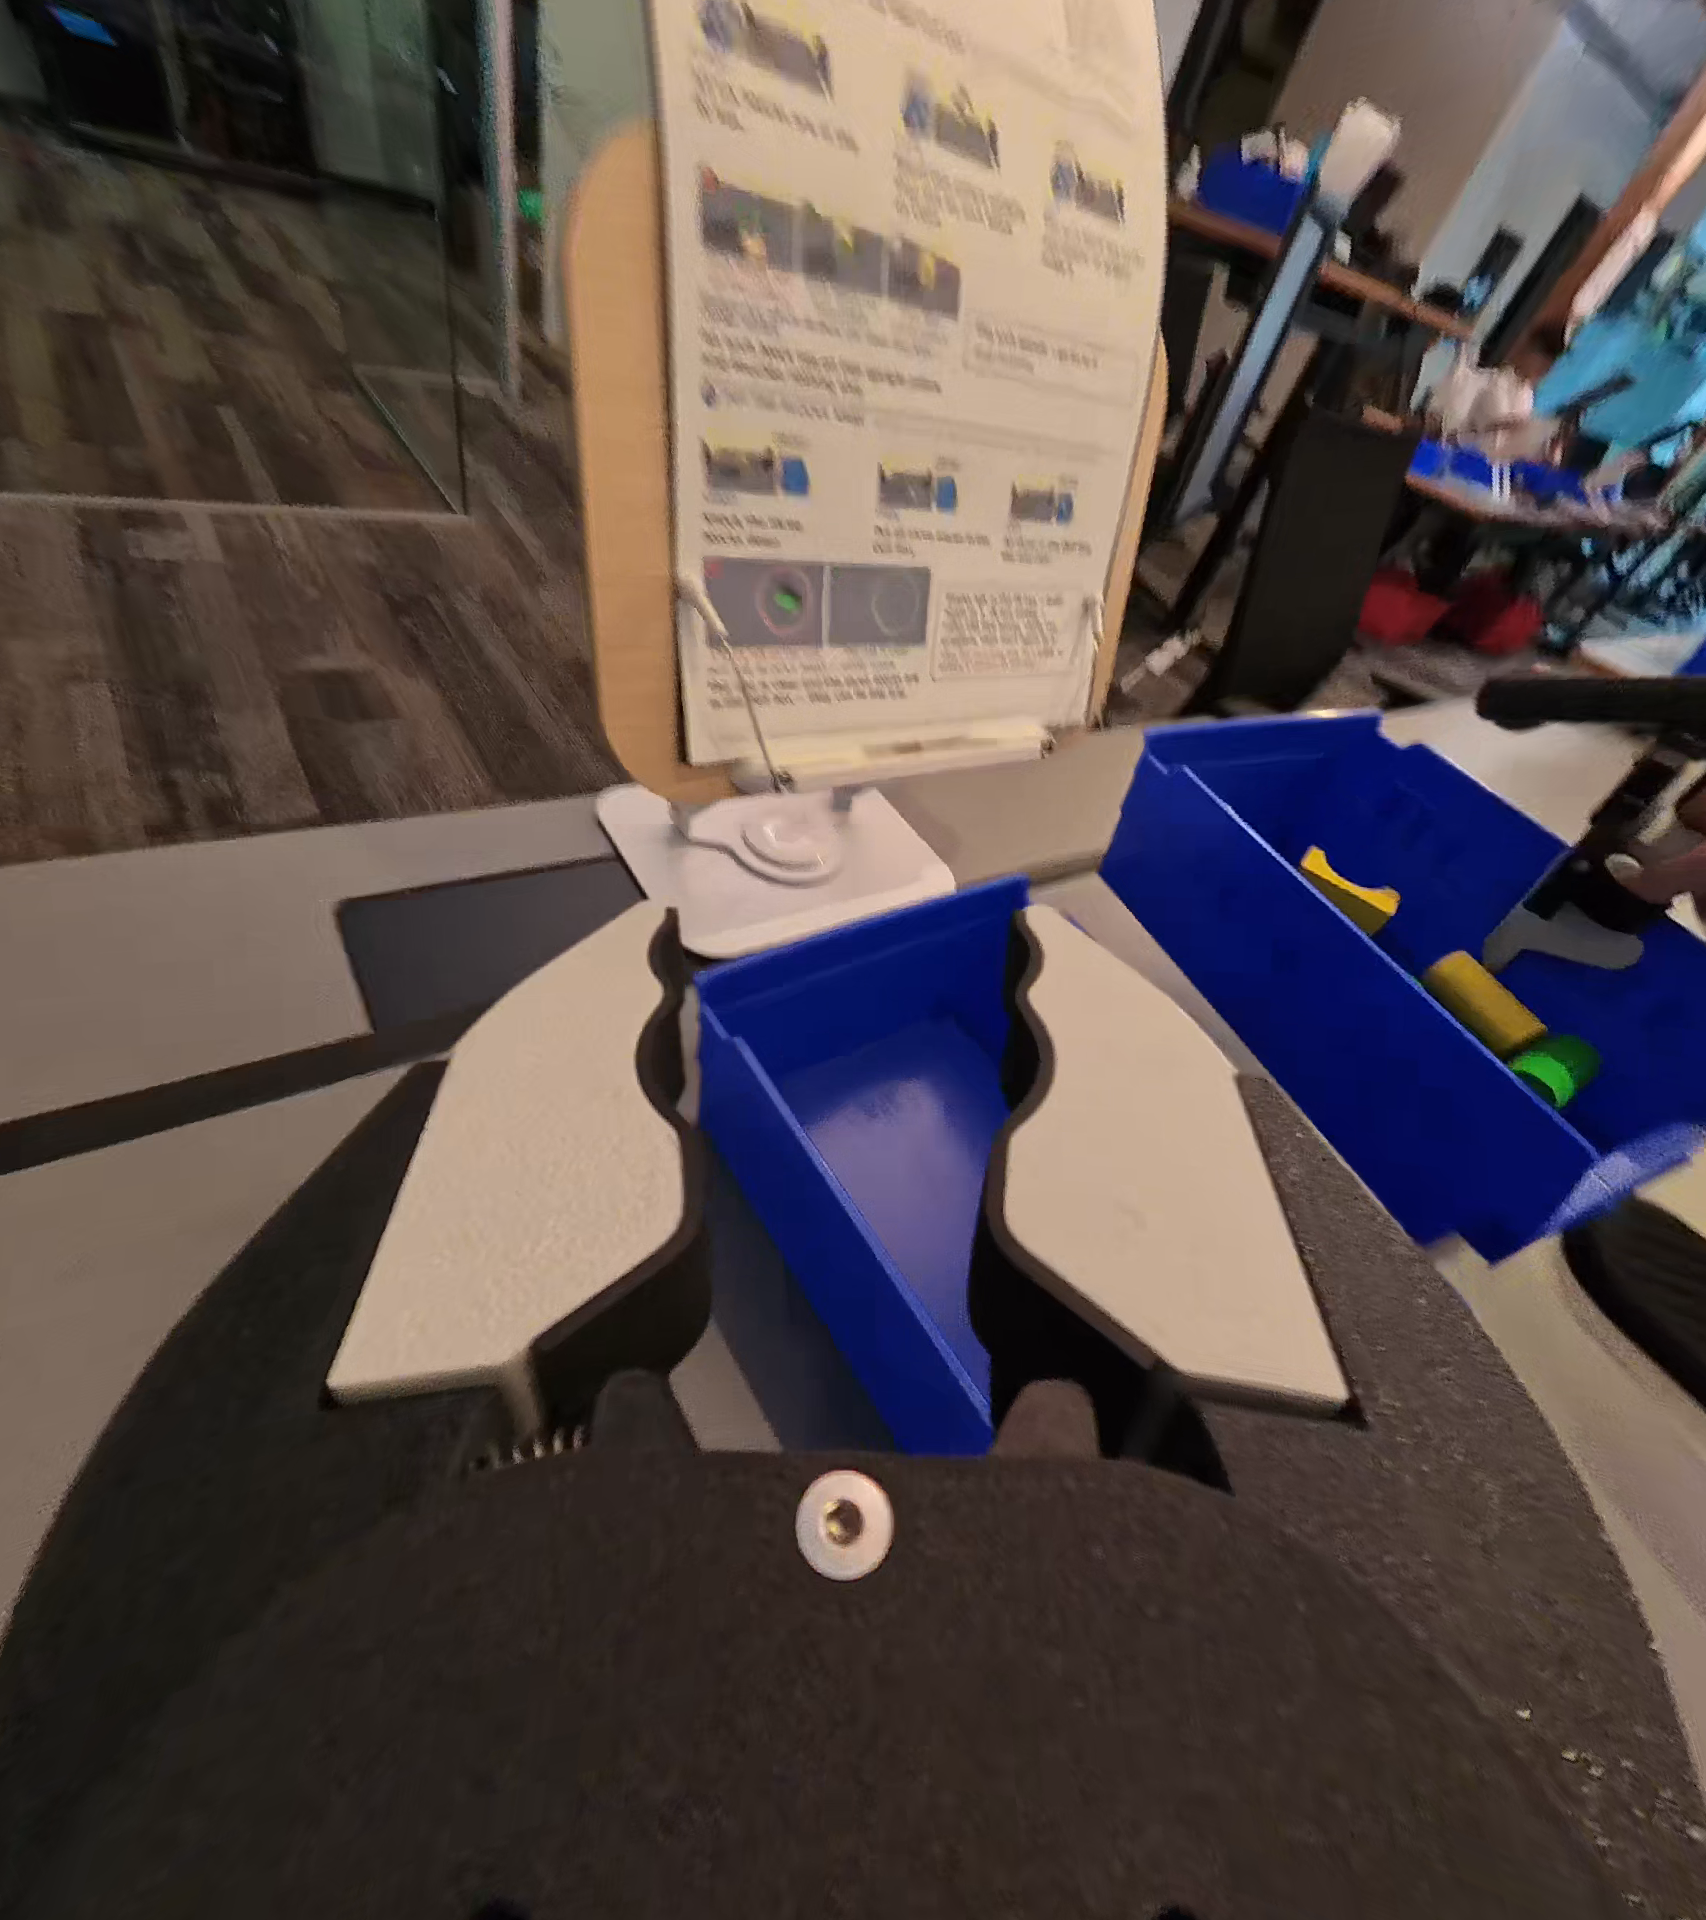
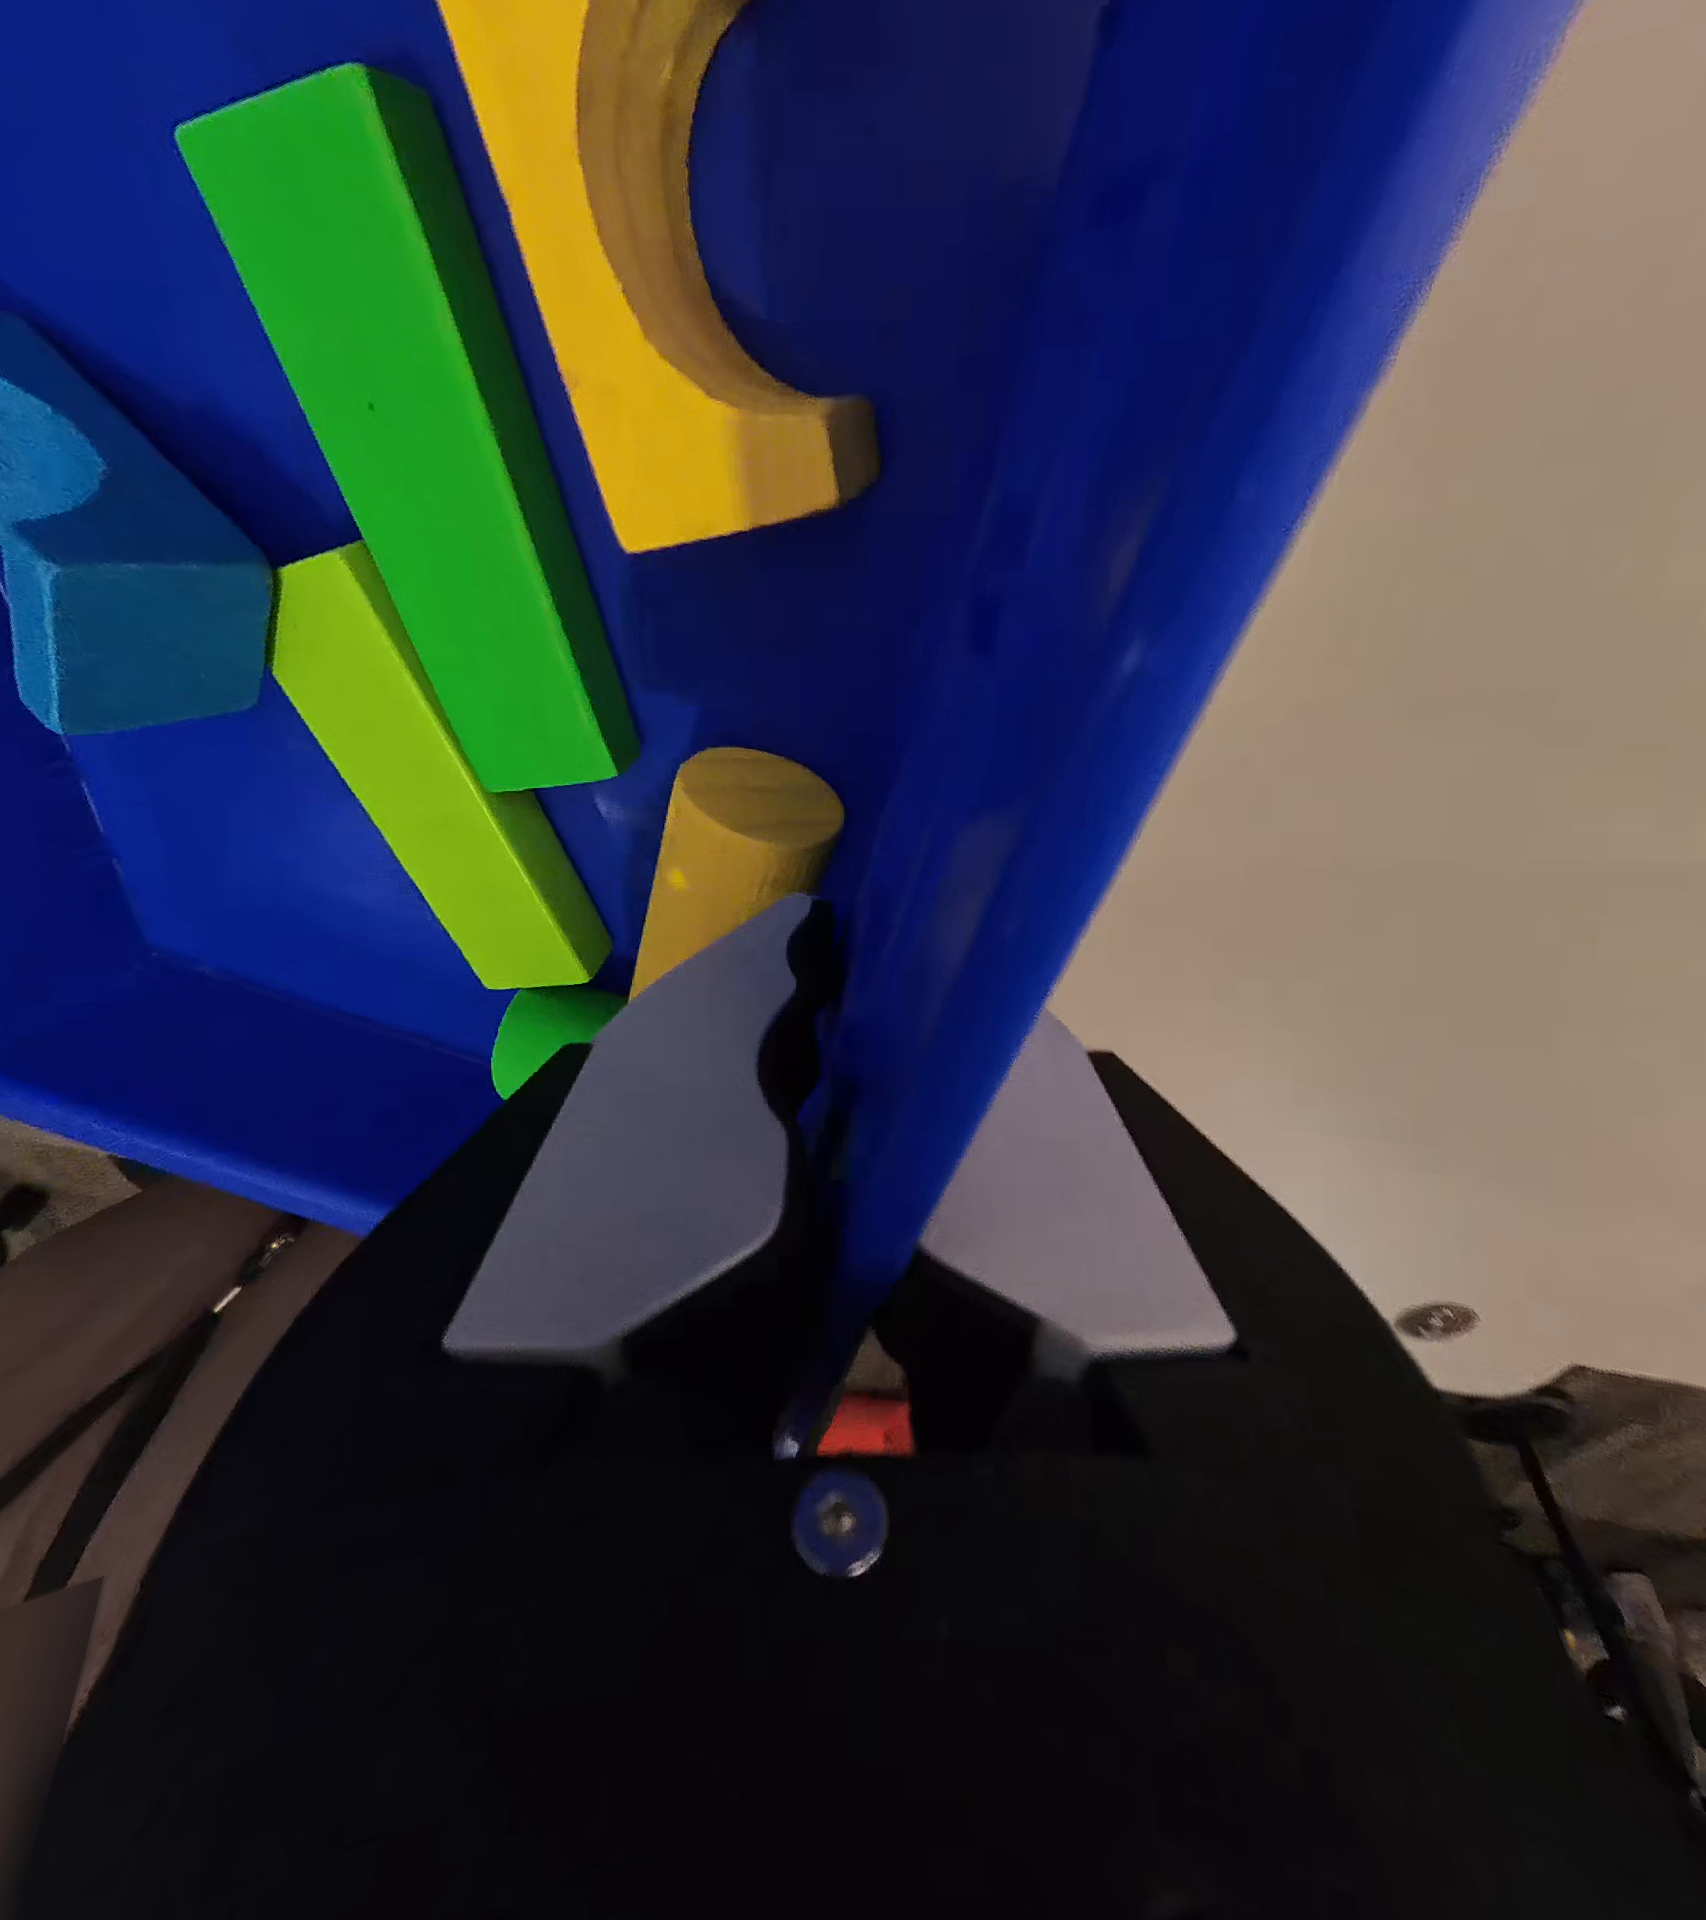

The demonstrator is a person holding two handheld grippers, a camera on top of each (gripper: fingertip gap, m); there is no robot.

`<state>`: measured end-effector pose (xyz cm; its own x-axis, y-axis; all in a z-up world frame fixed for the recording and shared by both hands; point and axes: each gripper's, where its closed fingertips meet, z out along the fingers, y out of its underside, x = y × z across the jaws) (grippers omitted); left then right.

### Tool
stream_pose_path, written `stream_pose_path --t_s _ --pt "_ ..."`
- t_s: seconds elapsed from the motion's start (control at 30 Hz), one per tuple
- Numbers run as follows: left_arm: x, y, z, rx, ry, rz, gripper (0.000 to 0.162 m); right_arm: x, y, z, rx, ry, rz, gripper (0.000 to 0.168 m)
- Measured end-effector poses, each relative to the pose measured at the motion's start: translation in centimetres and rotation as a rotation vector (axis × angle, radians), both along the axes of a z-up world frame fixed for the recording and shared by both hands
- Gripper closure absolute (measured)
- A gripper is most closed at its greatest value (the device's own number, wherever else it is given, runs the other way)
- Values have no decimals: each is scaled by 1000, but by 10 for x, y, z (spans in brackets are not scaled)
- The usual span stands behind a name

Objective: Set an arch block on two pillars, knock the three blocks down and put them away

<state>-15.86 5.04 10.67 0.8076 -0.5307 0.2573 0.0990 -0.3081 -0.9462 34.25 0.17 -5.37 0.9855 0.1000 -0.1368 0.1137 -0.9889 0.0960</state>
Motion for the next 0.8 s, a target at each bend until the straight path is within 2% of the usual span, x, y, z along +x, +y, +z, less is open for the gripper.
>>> stream_pose_path --t_s 0.07,0.13,0.27,0.4,0.57,0.67,0.8 --pt "-20 -4 10 60 -18 62 109 -21 5 23 8 -27 28 162" --pt "-37 -10 13 61 4 101 109 -53 13 41 16 -46 83 162" --pt "-70 -25 22 39 -33 152 110 -148 35 58 56 -56 235 162" --pt "-101 -46 28 5 -136 172 110 -276 49 54 103 37 383 162" --pt "-156 -75 21 -46 -140 311 103 -428 36 41 44 211 529 162" --pt "-178 -90 14 -77 -148 349 103 -491 28 32 25 270 588 162" --pt "-196 -96 -12 -182 -121 371 103 -538 19 11 -3 287 617 163"
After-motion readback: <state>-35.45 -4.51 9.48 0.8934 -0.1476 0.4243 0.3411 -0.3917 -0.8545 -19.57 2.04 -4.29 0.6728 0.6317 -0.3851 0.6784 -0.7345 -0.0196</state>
